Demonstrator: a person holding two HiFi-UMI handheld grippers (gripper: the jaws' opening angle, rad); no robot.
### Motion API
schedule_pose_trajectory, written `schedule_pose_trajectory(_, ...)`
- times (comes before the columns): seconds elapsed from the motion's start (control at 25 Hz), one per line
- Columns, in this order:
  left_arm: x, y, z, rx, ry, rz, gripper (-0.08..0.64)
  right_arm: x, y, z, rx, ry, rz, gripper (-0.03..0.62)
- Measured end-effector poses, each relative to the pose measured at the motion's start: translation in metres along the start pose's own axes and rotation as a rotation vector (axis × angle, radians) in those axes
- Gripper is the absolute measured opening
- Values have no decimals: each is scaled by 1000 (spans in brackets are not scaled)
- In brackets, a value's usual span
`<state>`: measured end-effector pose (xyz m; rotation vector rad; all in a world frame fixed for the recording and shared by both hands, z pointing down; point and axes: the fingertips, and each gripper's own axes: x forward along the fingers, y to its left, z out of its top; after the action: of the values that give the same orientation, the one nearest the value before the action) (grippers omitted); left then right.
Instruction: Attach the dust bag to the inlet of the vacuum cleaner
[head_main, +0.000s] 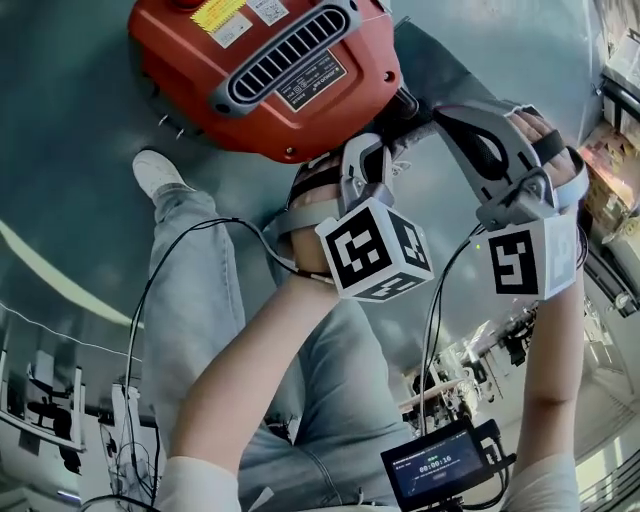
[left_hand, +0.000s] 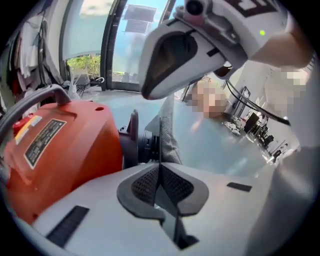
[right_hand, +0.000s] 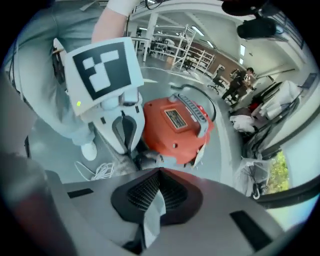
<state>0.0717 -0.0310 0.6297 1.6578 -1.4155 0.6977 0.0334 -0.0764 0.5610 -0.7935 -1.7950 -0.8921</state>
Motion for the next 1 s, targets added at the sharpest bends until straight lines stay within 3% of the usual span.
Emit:
schedule_pose_trajectory(0.08,-1,2,2,0,8,12,11,-1,8,-32,33,78,11,3)
schedule_pose_trajectory(0.16,-2,2,6,-10,23,21,9,6,17,-46,-26,129,72,3)
schedule_pose_trajectory(0.48,0,5,10,11,44,19,11,28,23,-44,-294,215,230,3)
schedule_pose_trajectory(0.76,1,5,12,44,31,27,11,30,23,-46,-354,235,355,5)
schedule_pose_trajectory(1.0,2,5,9,70,26,25,11,44,34,-51,-474,300,488,5)
